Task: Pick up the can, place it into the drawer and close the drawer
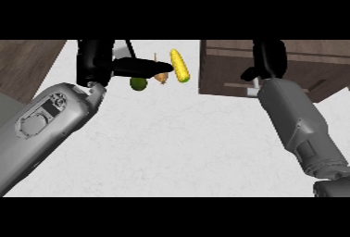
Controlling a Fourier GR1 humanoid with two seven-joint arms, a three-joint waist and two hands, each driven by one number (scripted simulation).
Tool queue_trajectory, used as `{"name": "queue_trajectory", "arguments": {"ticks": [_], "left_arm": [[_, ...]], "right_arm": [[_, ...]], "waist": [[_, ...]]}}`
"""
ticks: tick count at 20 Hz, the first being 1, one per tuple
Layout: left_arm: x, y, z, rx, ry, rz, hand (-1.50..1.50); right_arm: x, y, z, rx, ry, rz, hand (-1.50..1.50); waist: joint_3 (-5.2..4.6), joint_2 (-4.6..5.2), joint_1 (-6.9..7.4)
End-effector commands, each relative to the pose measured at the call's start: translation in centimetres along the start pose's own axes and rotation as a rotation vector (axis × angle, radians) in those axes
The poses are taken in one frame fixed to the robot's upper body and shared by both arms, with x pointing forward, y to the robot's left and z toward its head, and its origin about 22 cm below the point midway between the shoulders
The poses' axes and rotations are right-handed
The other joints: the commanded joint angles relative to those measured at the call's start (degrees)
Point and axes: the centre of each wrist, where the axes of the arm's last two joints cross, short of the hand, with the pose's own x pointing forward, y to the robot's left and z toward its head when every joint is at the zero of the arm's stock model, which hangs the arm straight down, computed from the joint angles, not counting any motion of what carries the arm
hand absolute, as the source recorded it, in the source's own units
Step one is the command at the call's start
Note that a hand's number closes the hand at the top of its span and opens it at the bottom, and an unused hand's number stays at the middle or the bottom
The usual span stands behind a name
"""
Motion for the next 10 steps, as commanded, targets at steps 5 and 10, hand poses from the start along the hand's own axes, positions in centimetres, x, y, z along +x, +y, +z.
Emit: {"name": "queue_trajectory", "arguments": {"ticks": [5,10], "left_arm": [[-1.6,0.1,1.7,-0.022,-0.019,-0.016,-1.5],[-1.6,0.9,1.3,-0.002,-0.014,0.001,-1.5]], "right_arm": [[1.7,-2.1,-3.0,-0.026,-0.016,-0.053,-1.5],[5.8,-1.9,-3.4,-0.066,-0.023,-0.255,-1.5]], "waist": [[0.24,0.82,1.16],[0.3,0.62,0.54]]}}
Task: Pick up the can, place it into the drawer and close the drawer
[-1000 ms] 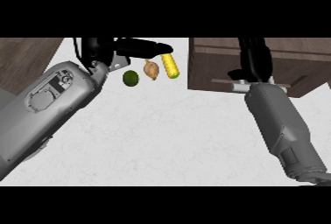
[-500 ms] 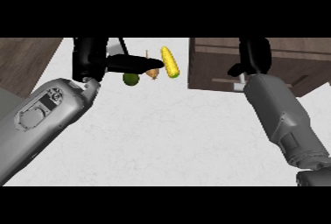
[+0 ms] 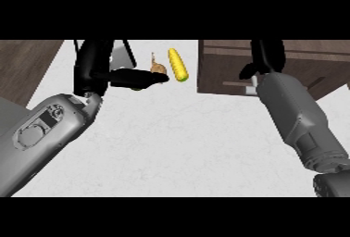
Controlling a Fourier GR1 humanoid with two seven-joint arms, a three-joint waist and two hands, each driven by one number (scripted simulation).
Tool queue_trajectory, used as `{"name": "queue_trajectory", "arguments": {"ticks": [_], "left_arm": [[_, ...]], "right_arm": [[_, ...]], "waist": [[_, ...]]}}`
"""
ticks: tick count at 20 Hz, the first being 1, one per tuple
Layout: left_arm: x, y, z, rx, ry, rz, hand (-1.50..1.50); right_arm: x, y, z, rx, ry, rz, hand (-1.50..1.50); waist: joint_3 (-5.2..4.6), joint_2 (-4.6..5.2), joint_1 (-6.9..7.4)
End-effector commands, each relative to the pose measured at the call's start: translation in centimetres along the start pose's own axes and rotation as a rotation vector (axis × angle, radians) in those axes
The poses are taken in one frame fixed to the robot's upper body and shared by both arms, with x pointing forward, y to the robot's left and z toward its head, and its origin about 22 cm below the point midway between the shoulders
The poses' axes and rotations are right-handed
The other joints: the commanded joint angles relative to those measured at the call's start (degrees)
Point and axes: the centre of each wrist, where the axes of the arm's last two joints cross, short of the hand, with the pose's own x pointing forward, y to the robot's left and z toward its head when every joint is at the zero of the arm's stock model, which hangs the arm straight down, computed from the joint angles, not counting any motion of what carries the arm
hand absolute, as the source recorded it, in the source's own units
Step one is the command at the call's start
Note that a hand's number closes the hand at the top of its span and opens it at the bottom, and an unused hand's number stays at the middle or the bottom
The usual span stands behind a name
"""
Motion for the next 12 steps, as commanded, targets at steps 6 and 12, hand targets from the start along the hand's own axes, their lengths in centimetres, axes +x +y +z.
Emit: {"name": "queue_trajectory", "arguments": {"ticks": [6,12], "left_arm": [[-0.6,0.5,0.8,0.006,0.008,0.007,-1.5],[-2.1,1.3,2.0,0.031,0.028,0.005,-1.5]], "right_arm": [[4.5,-2.0,-3.0,-0.133,0.046,-0.406,-1.5],[5.1,-1.3,-2.6,-0.108,0.093,-0.652,-1.5]], "waist": [[0.14,-0.13,0.84],[0.0,-0.76,-0.28]]}}
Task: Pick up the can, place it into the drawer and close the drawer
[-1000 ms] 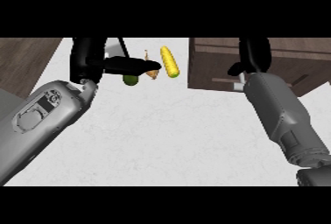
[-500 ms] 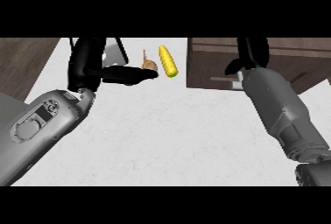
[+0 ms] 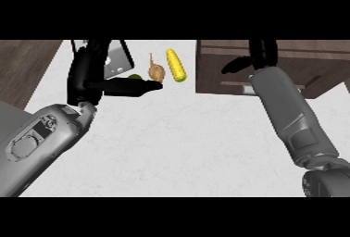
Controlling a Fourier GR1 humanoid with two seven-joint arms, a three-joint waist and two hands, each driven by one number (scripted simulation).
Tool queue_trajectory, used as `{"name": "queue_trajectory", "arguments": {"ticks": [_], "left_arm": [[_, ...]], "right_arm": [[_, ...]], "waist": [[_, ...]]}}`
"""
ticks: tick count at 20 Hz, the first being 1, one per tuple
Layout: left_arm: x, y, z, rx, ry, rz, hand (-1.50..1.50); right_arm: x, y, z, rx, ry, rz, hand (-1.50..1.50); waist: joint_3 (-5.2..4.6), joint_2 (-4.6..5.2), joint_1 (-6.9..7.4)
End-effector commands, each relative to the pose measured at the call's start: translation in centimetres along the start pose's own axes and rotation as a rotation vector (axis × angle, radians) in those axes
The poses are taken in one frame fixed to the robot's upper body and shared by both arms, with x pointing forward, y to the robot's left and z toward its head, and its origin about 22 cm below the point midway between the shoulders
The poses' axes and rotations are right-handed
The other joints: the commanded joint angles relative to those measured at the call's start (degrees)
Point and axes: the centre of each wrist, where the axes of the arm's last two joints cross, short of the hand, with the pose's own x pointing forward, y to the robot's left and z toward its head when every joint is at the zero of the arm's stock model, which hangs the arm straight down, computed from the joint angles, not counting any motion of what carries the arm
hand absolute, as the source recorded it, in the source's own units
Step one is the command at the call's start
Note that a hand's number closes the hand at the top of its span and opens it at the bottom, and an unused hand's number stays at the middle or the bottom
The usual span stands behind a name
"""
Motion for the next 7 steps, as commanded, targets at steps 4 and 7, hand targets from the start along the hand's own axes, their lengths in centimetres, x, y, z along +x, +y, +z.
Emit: {"name": "queue_trajectory", "arguments": {"ticks": [4,7], "left_arm": [[-0.3,0.7,0.0,0.042,0.001,-0.006,-1.5],[-1.3,2.3,0.0,0.044,0.016,-0.005,-1.5]], "right_arm": [[2.5,-0.8,-2.1,-0.083,0.047,-0.372,-1.5],[4.7,-0.1,-2.7,-0.09,0.064,-0.394,-1.5]], "waist": [[-0.22,-0.6,-0.88],[-0.34,-0.49,-0.59]]}}
